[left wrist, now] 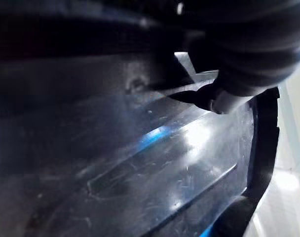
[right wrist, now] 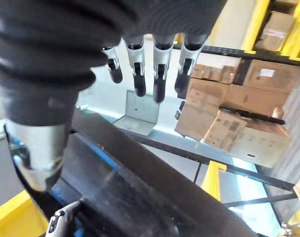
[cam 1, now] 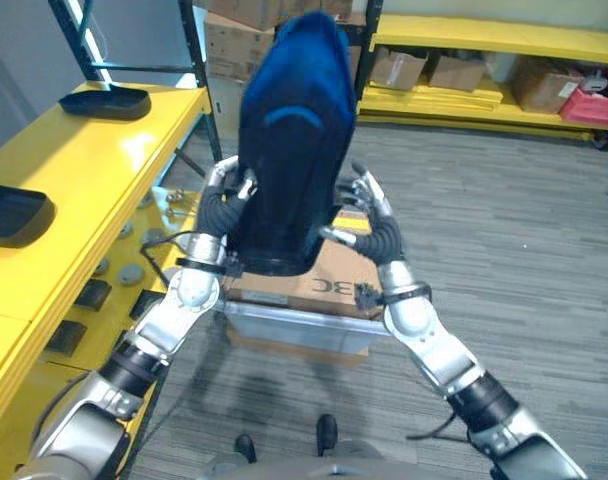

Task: Move parts from the plastic box to the shelf.

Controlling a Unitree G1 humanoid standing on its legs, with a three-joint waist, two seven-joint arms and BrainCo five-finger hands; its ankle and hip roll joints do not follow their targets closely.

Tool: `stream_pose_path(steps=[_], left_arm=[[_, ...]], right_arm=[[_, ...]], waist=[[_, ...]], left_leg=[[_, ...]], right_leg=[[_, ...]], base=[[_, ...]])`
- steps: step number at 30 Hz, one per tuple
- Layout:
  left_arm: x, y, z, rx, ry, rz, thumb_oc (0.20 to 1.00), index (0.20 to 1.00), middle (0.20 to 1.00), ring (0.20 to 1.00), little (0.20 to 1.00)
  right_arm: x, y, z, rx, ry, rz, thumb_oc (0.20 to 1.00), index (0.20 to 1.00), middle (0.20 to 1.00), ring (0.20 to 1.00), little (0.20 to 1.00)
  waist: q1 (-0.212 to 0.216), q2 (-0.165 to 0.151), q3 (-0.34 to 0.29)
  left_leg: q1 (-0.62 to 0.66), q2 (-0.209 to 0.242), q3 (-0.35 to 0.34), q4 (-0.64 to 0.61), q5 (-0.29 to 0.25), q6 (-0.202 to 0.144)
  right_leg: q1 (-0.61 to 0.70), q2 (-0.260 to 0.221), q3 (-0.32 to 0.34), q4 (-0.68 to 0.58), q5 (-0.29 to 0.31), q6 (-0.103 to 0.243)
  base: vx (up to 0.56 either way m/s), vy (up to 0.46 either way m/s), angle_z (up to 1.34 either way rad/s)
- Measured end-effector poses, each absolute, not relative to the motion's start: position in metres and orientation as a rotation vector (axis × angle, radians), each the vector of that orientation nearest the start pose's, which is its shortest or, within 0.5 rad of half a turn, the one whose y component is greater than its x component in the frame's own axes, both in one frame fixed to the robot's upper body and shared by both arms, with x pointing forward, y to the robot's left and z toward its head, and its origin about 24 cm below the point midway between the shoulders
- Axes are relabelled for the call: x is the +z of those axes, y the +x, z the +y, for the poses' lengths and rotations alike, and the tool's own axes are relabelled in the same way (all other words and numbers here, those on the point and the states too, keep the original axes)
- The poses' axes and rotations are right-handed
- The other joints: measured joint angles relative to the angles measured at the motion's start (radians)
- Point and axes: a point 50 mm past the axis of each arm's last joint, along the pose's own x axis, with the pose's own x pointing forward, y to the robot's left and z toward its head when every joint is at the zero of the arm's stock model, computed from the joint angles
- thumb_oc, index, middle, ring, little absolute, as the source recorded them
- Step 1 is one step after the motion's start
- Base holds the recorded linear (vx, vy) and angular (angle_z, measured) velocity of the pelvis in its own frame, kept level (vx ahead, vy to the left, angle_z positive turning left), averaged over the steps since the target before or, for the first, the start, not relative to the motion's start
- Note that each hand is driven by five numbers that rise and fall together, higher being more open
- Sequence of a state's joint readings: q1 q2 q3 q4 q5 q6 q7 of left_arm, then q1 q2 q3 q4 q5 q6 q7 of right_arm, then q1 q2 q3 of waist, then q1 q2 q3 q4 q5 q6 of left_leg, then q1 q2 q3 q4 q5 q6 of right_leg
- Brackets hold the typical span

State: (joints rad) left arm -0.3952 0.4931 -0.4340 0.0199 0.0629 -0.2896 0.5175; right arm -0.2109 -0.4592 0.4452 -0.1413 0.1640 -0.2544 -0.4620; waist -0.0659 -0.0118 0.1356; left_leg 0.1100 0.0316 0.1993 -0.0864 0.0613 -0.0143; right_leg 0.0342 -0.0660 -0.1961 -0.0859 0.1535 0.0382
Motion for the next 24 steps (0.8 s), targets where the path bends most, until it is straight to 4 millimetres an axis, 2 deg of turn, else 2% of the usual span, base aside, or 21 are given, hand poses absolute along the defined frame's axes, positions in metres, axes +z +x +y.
stream_pose_path(steps=[4,5,10,13,14,15,19,22,23,24], left_arm=[[0.139,0.282,0.145,0.095,0.482,-0.698,0.2,0.2,0.2,0.2,0.2],[0.137,0.28,0.153,0.144,0.505,-0.707,0.2,0.2,0.2,0.2,0.2],[0.143,0.275,0.176,0.279,0.482,-0.755,0.2,0.2,0.2,0.2,0.2],[0.152,0.274,0.183,0.318,0.436,-0.793,0.2,0.2,0.2,0.2,0.2],[0.157,0.271,0.184,0.33,0.399,-0.814,0.2,0.2,0.2,0.2,0.2],[0.16,0.267,0.184,0.33,0.38,-0.829,0.2,0.2,0.2,0.2,0.2],[0.166,0.257,0.178,0.277,0.32,-0.859,0.2,0.2,0.2,0.2,0.2],[0.165,0.253,0.174,0.245,0.301,-0.851,0.2,0.2,0.2,0.2,0.2],[0.165,0.252,0.178,0.257,0.303,-0.847,0.2,0.2,0.2,0.2,0.2],[0.165,0.252,0.18,0.262,0.301,-0.843,0.2,0.2,0.2,0.2,0.2]], right_arm=[[0.09,0.247,-0.152,-0.034,-0.036,-0.329,1.0,1.0,1.0,1.0,1.0],[0.072,0.241,-0.163,-0.08,-0.046,-0.252,1.0,1.0,1.0,1.0,1.0],[0.017,0.222,-0.202,-0.151,-0.172,-0.004,1.0,1.0,1.0,1.0,1.0],[-0.037,0.197,-0.227,-0.168,-0.273,0.282,1.0,1.0,1.0,1.0,1.0],[-0.071,0.173,-0.239,-0.181,-0.307,0.474,1.0,1.0,1.0,1.0,1.0],[-0.088,0.157,-0.245,-0.181,-0.322,0.588,1.0,1.0,1.0,1.0,1.0],[-0.125,0.112,-0.253,-0.146,-0.332,0.874,1.0,1.0,1.0,1.0,1.0],[-0.149,0.081,-0.251,-0.097,-0.282,1.111,1.0,1.0,1.0,1.0,1.0],[-0.151,0.079,-0.247,-0.07,-0.259,1.128,1.0,1.0,1.0,1.0,1.0],[-0.151,0.079,-0.245,-0.059,-0.249,1.13,1.0,1.0,1.0,1.0,1.0]], waist=[[-0.008,0.008,-0.002],[-0.025,0.009,-0.003],[-0.054,0.009,-0.004],[-0.05,0.009,-0.004],[-0.043,0.006,-0.002],[-0.039,0.004,-0.001],[-0.011,-0.003,0.004],[0.038,-0.012,0.007],[0.068,-0.012,0.007],[0.075,-0.013,0.012]], left_leg=[[0.011,0.0,0.02,0.0,-0.008,0.0],[0.013,0.0,0.022,0.0,-0.009,0.0],[0.012,0.001,0.025,-0.001,-0.019,-0.002],[0.008,0.002,0.024,-0.001,-0.019,-0.003],[-0.001,0.003,0.02,-0.001,-0.02,-0.003],[-0.003,0.004,0.016,-0.001,-0.02,-0.003],[-0.007,0.007,-0.016,-0.001,-0.022,-0.004],[-0.002,0.01,-0.05,0.0,-0.016,-0.009],[-0.002,0.011,-0.06,0.0,-0.011,-0.005],[-0.003,0.011,-0.065,0.0,-0.01,-0.004]], right_leg=[[0.002,0.0,0.016,-0.003,-0.006,0.006],[0.003,0.0,0.019,-0.003,-0.006,0.007],[-0.002,0.001,0.024,-0.003,-0.008,0.002],[-0.004,0.002,0.024,-0.003,-0.01,0.0],[-0.005,0.002,0.02,-0.003,-0.011,0.0],[-0.005,0.002,0.016,-0.003,-0.012,0.001],[0.006,0.003,-0.012,-0.003,-0.016,0.005],[0.025,0.005,-0.044,-0.003,-0.029,0.003],[0.028,0.006,-0.055,-0.003,-0.031,0.002],[0.034,0.006,-0.061,-0.003,-0.033,0.002]], base=[[0.01,0.038,-0.12],[0.01,0.029,-0.14],[0.0,0.012,-0.03],[0.01,-0.042,0.01],[0.0,-0.123,0.07],[0.0,-0.132,0.1],[0.01,-0.122,0.18],[0.01,-0.119,0.38],[0.05,-0.246,0.29],[0.06,-0.333,0.33]])
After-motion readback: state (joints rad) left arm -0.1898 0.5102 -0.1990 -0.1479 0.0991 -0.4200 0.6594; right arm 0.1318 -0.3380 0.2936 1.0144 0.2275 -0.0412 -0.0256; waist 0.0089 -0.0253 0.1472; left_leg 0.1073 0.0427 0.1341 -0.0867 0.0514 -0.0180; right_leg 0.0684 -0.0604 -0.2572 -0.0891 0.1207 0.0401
